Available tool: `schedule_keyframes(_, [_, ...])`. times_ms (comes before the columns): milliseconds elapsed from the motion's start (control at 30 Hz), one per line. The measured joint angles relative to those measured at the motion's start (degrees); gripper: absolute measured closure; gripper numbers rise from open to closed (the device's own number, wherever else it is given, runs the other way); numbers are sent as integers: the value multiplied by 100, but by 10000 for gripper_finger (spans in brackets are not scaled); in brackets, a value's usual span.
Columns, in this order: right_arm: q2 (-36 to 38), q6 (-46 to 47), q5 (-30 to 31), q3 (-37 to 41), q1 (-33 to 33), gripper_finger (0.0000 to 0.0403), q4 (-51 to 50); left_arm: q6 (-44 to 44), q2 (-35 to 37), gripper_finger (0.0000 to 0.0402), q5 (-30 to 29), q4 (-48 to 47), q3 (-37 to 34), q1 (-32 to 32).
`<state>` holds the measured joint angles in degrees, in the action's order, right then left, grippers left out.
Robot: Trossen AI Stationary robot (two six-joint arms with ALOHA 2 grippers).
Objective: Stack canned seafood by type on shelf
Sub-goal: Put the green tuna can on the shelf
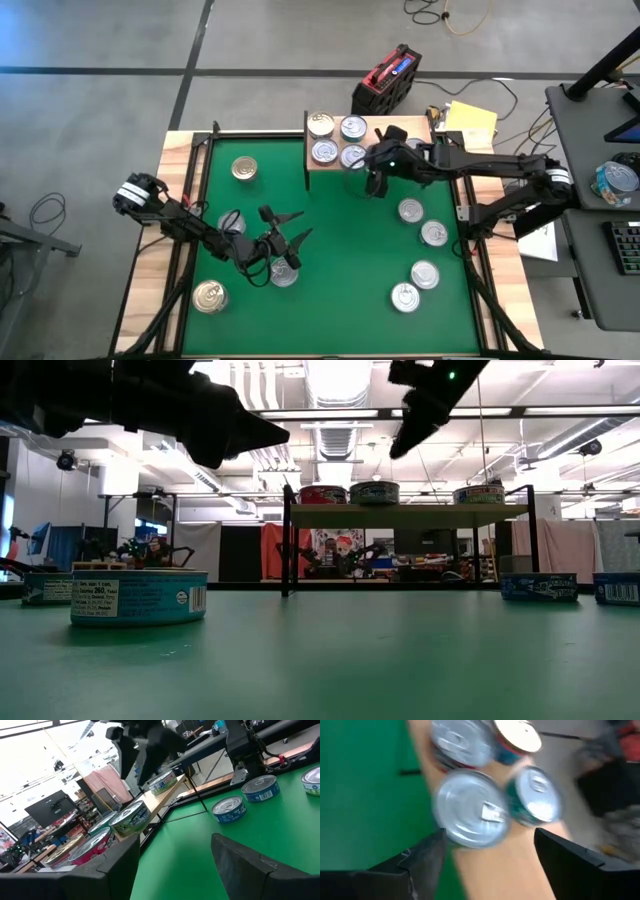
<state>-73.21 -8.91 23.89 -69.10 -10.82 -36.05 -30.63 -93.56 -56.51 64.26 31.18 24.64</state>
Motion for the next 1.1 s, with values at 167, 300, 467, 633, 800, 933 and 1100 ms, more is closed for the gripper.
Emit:
schedule_keyframes(167, [218,81,-1238,274,8,214,521,32,0,173,5,-45,0,0])
schedule_keyframes(300, [266,19,-1534,832,6,320,1443,44,0,173,6,-45,0,0])
schedule_keyframes(467, [262,-50,-1533,1518,2,386,2623,119,0,173,7,-59,0,0])
schedule_keyframes(633, [260,2,-1490,1940,-28,394,3297,119,0,173,8,-63,0,0])
schedule_keyframes(800, [260,140,-1485,2284,-137,394,3620,124,0,173,9,-61,0,0])
schedule_keyframes(933, [260,156,-1472,2391,-248,394,3674,124,0,173,9,-63,0,0])
schedule_keyframes(1100, [260,156,-1438,2391,-398,394,3749,124,0,173,9,-63,0,0])
